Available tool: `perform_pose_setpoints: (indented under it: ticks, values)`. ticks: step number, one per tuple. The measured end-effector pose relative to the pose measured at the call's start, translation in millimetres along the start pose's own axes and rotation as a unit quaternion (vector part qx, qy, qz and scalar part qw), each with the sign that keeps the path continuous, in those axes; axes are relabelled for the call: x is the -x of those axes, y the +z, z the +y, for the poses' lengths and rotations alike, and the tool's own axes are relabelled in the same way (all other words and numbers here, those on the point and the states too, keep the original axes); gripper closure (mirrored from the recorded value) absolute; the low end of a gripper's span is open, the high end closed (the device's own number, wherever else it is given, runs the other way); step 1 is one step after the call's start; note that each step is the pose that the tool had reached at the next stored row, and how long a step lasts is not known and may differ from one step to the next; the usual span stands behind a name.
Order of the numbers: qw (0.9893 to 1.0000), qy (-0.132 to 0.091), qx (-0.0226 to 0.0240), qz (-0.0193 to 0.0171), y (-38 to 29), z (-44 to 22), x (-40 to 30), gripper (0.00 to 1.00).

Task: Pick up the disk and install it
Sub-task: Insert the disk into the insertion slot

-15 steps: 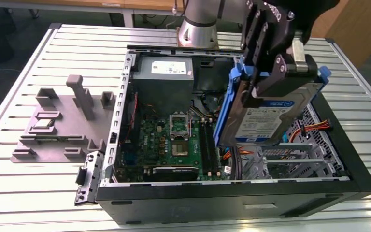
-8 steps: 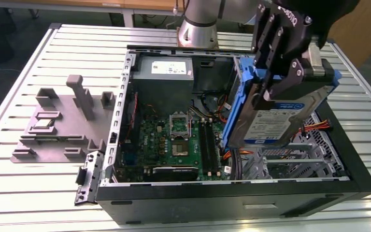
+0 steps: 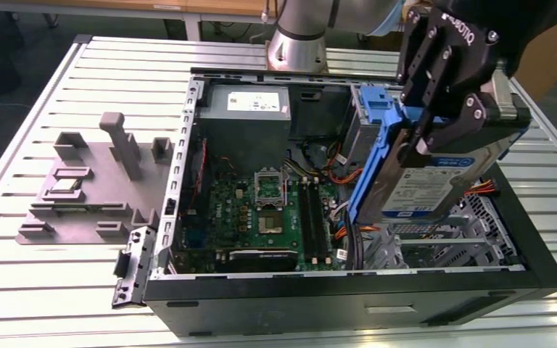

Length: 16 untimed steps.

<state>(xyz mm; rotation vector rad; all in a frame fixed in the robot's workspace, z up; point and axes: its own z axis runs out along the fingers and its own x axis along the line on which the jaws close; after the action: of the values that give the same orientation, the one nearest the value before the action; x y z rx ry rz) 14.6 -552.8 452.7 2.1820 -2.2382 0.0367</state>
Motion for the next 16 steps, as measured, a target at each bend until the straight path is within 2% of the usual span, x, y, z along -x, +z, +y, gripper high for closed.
perform_pose_setpoints:
  ticks: [4, 16]
  values:
    - [1.0000, 0.000, 0.0003, 0.0001, 1.0, -8.4, -0.2, 0.64]
    - [1.0000, 0.000, 0.0003, 0.0010, 3.5, -26.7, -0.7, 0.64]
